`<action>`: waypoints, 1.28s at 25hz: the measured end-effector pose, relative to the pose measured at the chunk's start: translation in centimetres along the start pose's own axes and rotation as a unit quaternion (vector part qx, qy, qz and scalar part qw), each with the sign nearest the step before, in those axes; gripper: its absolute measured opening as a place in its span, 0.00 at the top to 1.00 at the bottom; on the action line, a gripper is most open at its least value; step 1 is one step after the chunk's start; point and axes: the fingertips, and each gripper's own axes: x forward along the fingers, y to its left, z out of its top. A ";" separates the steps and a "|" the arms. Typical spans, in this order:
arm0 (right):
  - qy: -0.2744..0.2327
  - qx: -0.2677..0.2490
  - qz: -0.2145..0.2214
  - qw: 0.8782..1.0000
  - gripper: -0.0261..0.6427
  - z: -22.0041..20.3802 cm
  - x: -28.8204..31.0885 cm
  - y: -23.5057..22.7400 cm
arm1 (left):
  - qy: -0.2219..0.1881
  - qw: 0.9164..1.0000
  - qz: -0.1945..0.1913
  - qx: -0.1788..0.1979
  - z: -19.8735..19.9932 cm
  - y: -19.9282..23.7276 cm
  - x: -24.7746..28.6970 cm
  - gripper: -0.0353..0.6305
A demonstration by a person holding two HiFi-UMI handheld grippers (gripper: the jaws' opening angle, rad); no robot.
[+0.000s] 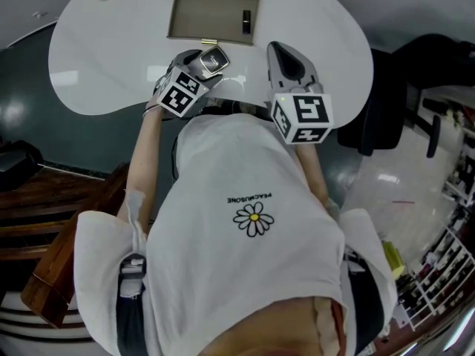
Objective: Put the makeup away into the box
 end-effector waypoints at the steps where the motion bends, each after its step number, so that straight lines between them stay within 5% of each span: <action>1: 0.001 0.001 -0.001 1.000 0.92 0.0 0.0 -0.1 | 0.005 1.000 -0.002 -0.002 -0.2 0.0 0.1 0.40; 20: 0.002 0.007 -0.009 1.000 0.92 -0.3 -0.3 -0.5 | 0.026 0.999 -0.031 0.008 -0.5 0.3 0.0 0.50; 32: 0.000 0.008 -0.003 1.000 0.92 -0.3 -0.2 -0.2 | -0.037 0.997 -0.034 0.061 5.7 -1.1 -4.2 0.50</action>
